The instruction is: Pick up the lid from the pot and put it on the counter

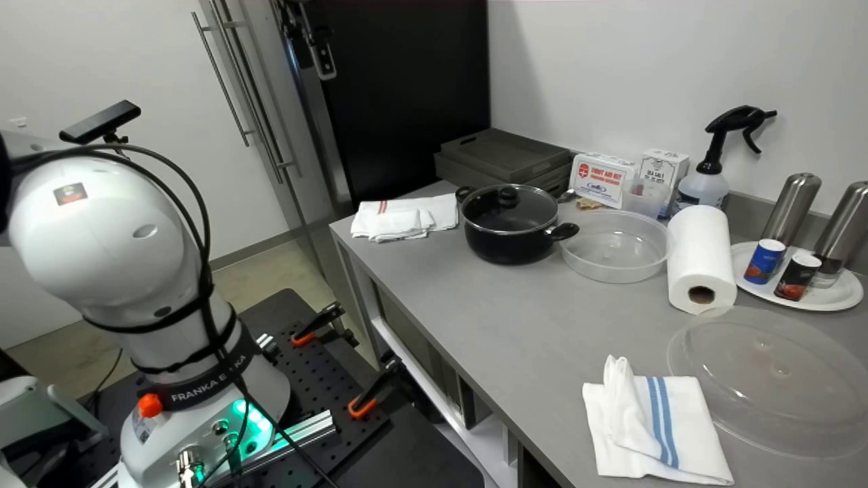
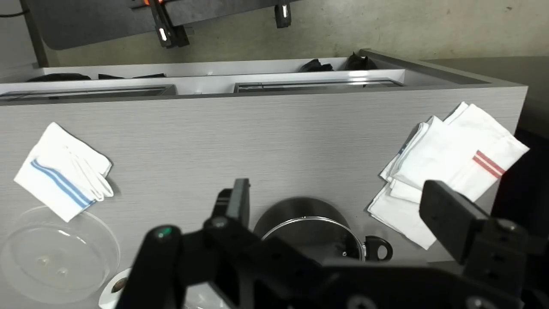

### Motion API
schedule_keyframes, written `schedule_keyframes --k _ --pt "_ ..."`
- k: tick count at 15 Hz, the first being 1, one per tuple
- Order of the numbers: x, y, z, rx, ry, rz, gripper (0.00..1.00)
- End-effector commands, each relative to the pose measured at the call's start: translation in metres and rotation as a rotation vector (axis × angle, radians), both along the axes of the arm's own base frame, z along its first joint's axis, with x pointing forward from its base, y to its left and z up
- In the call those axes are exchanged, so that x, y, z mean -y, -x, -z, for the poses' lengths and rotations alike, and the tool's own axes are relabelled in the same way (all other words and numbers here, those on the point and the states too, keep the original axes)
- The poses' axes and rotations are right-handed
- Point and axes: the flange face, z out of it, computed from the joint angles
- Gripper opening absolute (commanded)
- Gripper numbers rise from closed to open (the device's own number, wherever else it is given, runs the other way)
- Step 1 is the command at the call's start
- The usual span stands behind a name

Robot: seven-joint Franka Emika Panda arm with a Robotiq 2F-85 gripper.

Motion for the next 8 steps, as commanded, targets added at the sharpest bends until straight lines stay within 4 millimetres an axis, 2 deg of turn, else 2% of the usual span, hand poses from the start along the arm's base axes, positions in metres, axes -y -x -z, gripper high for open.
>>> schedule_keyframes --k 1,5,8 --pt "0.001 -0.004 -0.001 0.000 -0.001 0.005 1.00" --pt "0.003 -0.022 0.002 -0.016 -0.007 0.004 1.00" --pt "0.006 -0.050 0.010 -0.038 -0.008 0.012 1.00"
